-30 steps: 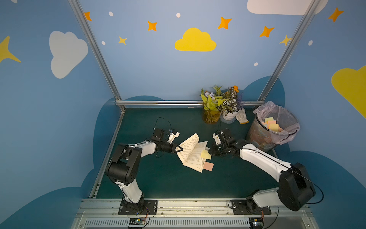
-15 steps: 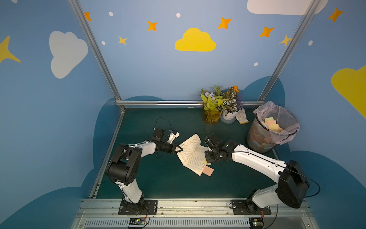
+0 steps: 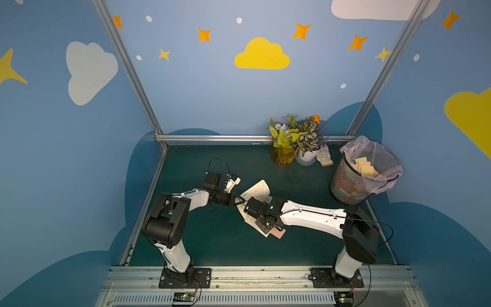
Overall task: Peel off the used sticky note
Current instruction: Tear off the note from the book.
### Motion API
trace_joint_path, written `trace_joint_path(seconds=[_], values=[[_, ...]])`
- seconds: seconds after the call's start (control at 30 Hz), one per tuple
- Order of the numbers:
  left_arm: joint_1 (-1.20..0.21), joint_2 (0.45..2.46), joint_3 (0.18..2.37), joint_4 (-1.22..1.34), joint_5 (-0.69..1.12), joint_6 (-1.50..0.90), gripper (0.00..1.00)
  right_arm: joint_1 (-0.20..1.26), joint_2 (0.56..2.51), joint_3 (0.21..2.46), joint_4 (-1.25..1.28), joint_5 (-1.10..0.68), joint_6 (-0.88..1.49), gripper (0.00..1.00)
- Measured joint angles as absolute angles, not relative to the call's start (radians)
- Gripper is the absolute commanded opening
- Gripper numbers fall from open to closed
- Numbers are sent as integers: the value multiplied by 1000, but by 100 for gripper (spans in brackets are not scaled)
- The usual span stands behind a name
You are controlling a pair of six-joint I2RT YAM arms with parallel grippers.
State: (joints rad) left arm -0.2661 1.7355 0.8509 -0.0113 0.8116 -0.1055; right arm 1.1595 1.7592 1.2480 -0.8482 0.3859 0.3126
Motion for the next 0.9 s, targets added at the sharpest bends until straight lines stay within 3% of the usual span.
trace_joint_path(seconds=[0.47, 0.9], values=[[-266, 1736, 851, -12, 812, -105, 3, 1218, 1849, 1277, -887, 369, 269, 0], [-266, 1736, 851, -12, 812, -105, 3, 1134, 1468, 1167, -722, 136, 308, 0]])
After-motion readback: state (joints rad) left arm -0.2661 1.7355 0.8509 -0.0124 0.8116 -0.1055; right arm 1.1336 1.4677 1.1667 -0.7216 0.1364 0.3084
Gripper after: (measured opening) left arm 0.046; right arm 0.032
